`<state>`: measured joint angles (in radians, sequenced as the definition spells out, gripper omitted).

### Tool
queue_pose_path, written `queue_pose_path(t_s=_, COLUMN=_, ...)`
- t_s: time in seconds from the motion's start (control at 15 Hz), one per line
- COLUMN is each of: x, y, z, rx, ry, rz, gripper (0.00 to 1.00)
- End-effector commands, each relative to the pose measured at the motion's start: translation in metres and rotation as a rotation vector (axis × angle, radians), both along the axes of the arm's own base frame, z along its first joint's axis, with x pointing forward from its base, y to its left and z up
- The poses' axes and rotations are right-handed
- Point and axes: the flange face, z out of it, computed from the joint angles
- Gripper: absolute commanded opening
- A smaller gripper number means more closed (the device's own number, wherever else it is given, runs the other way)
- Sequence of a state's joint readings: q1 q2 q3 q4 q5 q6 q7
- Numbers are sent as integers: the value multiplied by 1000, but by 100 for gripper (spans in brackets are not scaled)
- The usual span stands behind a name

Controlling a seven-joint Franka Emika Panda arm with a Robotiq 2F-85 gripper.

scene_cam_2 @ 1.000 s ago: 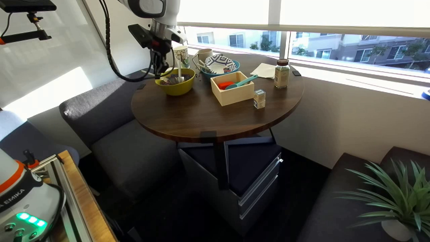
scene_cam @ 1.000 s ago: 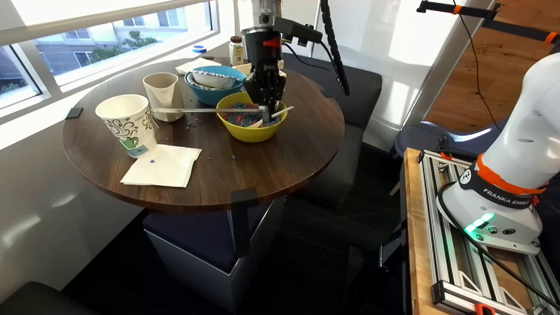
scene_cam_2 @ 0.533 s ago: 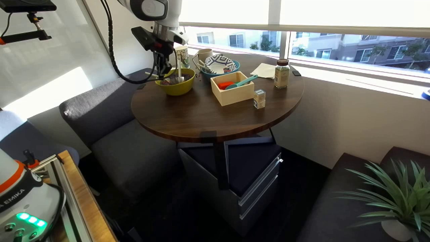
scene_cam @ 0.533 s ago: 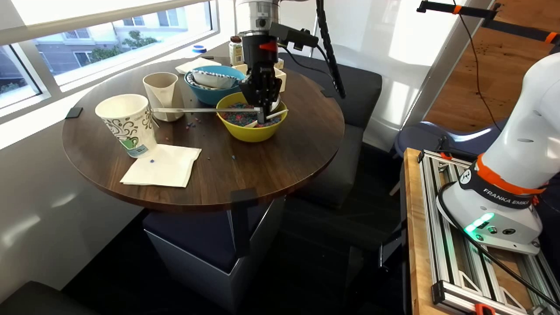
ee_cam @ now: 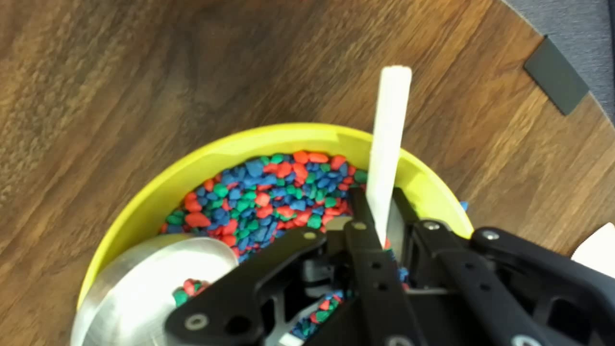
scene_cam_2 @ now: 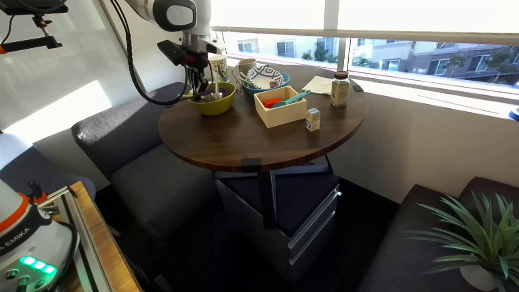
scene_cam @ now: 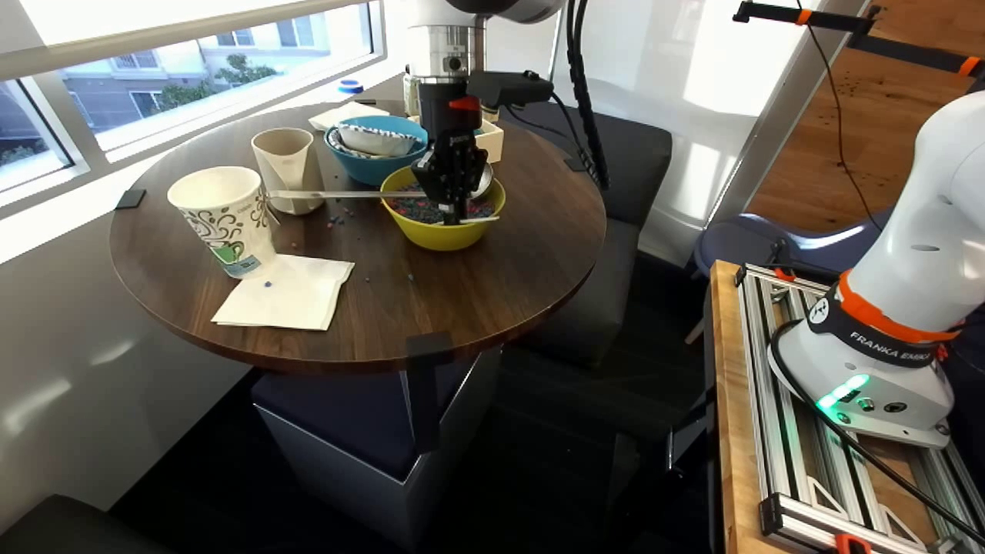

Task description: Scoop up the cereal in the yellow bowl then put it into the white bowl

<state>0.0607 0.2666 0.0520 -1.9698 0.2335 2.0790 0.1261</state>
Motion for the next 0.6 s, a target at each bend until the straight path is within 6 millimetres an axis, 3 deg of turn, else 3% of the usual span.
queue_pose_path(t_s=0.0, x=-6, y=12, z=-11, rx=-74, ry=-32, rz=-4, gripper=4)
queue_pose_path(t_s=0.53, x=-15, y=22, z=-4, rx=-131, ry=-50, rz=30, gripper=4)
